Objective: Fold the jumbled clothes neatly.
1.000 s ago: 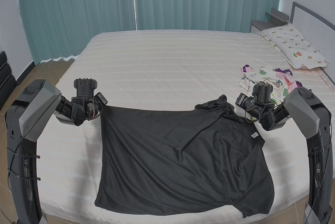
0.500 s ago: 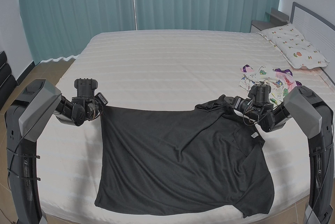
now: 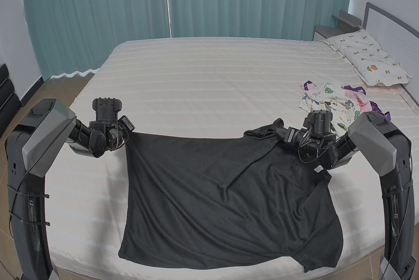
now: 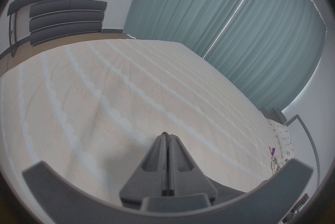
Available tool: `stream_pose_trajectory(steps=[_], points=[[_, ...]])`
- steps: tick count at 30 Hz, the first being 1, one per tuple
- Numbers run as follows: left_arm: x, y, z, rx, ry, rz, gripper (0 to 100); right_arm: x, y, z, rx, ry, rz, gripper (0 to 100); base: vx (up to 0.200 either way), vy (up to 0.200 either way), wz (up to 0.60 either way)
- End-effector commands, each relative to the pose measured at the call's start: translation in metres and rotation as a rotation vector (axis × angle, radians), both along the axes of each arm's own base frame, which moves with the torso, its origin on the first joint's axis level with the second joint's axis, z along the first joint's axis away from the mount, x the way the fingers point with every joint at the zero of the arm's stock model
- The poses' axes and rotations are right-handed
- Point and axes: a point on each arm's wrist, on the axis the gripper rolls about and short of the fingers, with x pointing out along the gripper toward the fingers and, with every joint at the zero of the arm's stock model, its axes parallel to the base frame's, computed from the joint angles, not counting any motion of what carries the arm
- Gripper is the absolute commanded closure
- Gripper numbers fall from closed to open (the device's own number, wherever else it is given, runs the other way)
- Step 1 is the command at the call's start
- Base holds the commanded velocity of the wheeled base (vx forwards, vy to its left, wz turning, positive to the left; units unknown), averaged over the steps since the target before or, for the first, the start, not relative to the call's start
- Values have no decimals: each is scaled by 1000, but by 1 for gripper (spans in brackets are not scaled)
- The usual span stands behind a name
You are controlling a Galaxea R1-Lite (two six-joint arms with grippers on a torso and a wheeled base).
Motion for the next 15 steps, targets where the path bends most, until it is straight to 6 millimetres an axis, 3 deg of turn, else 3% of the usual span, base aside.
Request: stream_pose_trajectory(steps=[1,4,10,15], points=[[0,1,0,0,-2,2,100,6,-2,-2,0,-14,-15,100,0,0,0],[1,1,-2,2,-3,4,100,9,-6,4,5,-35,-43,100,0,0,0],[14,2,12,11,-79,30,100,19,-38,28,50,-114,-174,100,0,0,0],[22,6,20,12,-110,52,100,16,-41,44,116,-165,-200,100,0,0,0]])
